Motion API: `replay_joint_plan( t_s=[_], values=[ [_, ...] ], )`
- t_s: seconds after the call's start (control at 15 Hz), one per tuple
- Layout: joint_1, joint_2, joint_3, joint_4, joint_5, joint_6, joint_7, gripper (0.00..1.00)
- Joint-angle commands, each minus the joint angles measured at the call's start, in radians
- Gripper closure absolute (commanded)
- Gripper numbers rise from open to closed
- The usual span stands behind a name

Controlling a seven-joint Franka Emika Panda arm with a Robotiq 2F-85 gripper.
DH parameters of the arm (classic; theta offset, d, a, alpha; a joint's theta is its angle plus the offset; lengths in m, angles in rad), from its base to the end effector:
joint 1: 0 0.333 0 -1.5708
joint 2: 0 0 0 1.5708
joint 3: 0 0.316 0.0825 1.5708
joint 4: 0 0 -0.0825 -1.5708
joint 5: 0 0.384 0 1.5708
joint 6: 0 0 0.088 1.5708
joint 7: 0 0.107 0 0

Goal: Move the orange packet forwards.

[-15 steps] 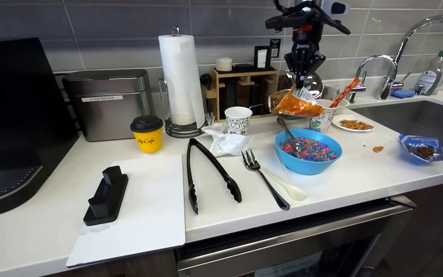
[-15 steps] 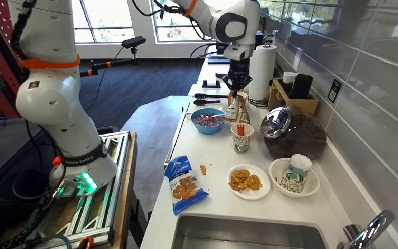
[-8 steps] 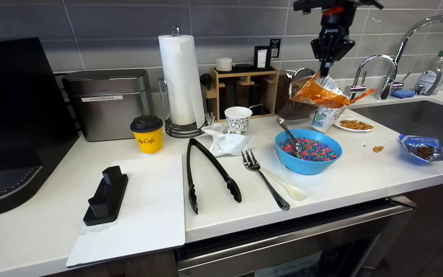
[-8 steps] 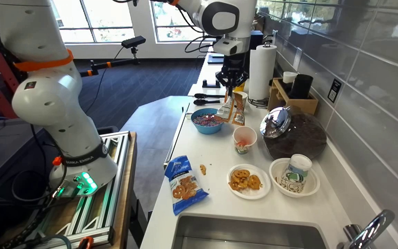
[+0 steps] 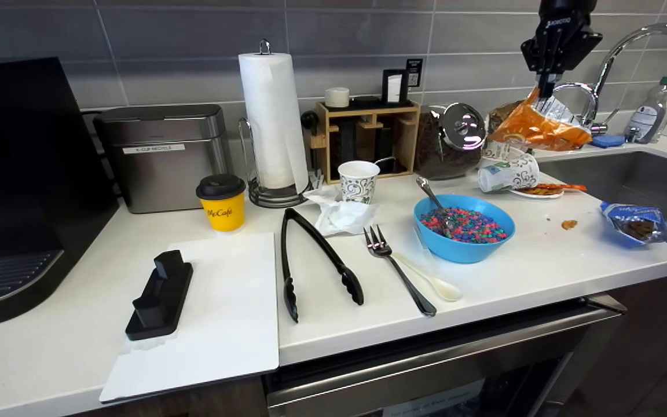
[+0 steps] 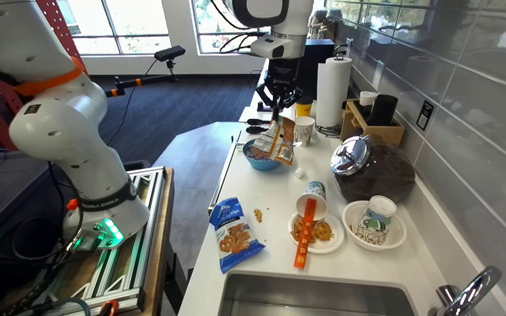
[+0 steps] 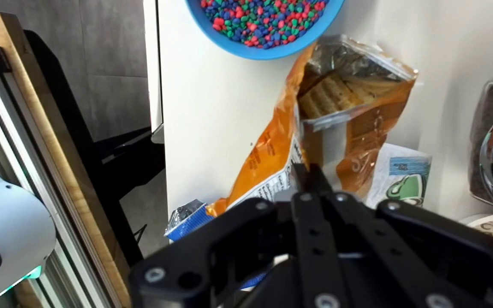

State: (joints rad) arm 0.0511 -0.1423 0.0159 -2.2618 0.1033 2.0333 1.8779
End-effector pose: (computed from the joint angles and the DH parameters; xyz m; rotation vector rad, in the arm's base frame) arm 0.4846 0.0385 0.4137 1.8603 -2.4978 -0.1892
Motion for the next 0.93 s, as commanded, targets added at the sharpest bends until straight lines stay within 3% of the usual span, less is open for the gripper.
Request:
replay_joint_plan(
  t_s=[0.0, 0.4, 0.87],
  values=[
    [-0.029, -0.037, 0.020, -0.074, -0.008, 0.010, 0.067, 1.00],
    [-0.033, -0.053, 0.041, -0.236, -0.015, 0.057, 0.162, 1.00],
    [-0.018, 0.023, 0.095, -0.417, -0.040, 0.420, 0.287, 1.00]
  ],
)
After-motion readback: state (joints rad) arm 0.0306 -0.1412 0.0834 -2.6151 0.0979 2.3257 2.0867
